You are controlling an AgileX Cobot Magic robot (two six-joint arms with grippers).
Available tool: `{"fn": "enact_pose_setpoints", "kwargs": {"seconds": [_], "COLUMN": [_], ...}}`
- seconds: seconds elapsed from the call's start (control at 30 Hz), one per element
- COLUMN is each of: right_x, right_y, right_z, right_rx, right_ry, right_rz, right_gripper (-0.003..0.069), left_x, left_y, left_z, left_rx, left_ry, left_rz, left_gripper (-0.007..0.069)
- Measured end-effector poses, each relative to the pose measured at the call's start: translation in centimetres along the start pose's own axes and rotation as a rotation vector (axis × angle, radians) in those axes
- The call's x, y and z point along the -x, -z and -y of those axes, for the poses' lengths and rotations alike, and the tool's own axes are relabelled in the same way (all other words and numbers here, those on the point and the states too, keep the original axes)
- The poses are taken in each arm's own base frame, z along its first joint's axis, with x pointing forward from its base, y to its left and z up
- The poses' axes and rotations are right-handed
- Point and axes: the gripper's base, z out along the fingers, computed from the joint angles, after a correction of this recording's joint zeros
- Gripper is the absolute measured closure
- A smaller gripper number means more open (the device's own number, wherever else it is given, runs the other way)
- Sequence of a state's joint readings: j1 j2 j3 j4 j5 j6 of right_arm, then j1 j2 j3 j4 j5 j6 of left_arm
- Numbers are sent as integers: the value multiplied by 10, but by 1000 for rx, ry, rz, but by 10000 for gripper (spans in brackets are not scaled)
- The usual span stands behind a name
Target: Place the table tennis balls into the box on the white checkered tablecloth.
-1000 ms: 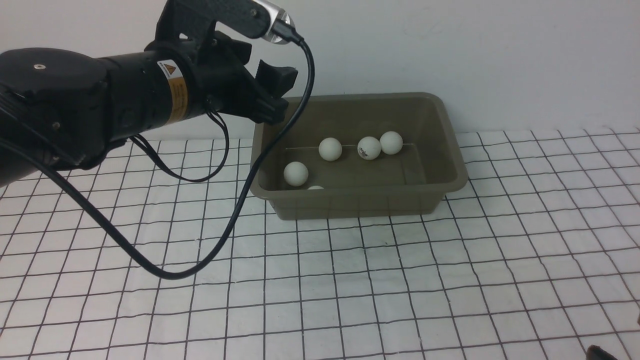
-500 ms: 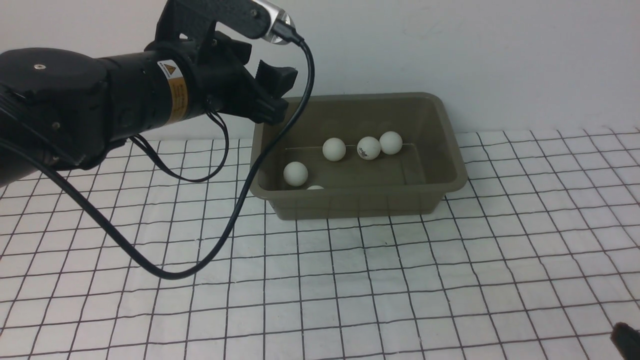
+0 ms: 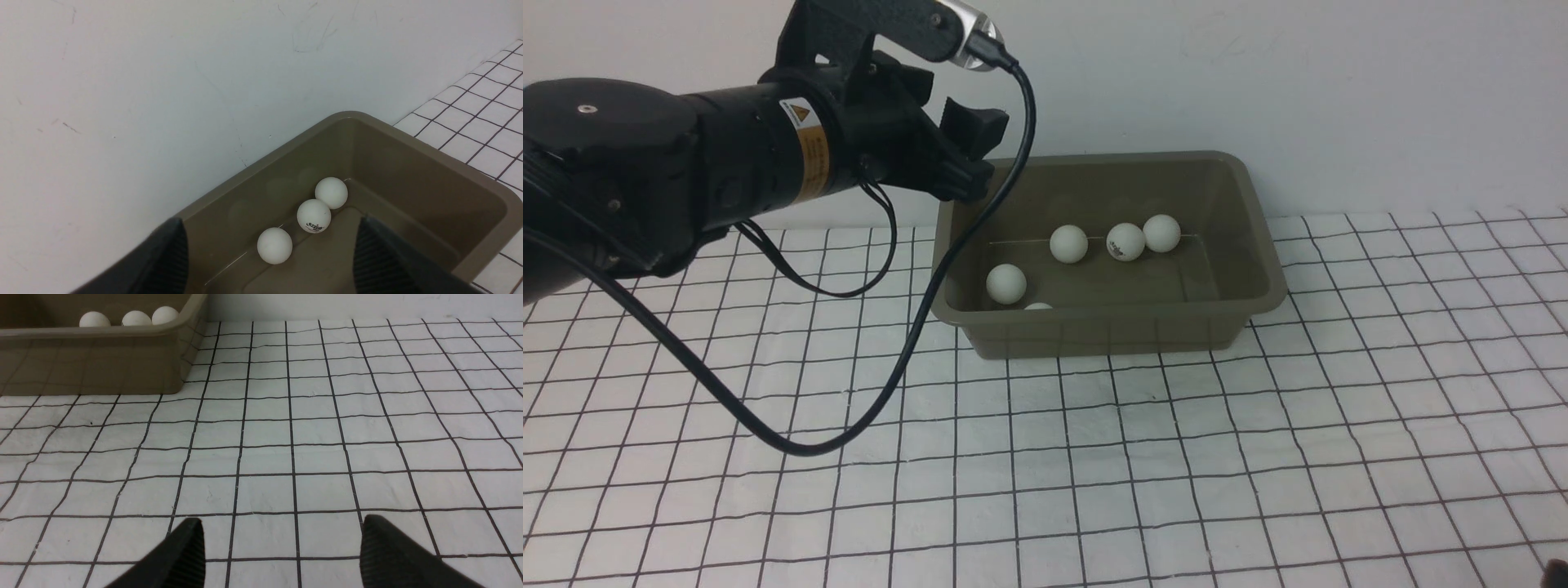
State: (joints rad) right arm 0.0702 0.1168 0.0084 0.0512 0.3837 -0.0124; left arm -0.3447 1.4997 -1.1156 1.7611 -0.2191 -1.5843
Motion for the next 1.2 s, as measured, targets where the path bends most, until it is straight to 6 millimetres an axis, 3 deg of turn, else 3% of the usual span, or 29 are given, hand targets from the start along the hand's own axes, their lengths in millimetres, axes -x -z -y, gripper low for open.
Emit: {"fn": "enact_pose_setpoints", "kwargs": {"seconds": [0.77, 0.83, 0.93, 1.03, 1.1, 1.17, 1.2], "right_x": [0, 0, 0, 0, 0, 0, 0], "right_y": [0, 0, 0, 0, 0, 0, 0], "right_z": [0, 0, 0, 0, 0, 0, 0], "right_rx": [0, 0, 0, 0, 0, 0, 0], "right_ry": [-1, -1, -1, -1, -1, -1, -1], "right_rz": [-1, -1, -1, -1, -1, -1, -1], "right_gripper": [197, 197, 197, 197, 197, 197, 197], "left_x": [7, 28, 41, 66, 68, 72, 70], "left_y": [8, 34, 54, 111, 121, 167, 176], "left_z": [7, 9, 13, 21, 22, 18, 16], "left_rx": [-51, -47, -59, -52, -39, 58, 88], "left_ry": [63, 125, 129, 47, 35, 75, 110], "left_rz": [26, 102, 157, 298, 322, 445, 472], "left_gripper": [134, 134, 134, 134, 134, 134, 134]}}
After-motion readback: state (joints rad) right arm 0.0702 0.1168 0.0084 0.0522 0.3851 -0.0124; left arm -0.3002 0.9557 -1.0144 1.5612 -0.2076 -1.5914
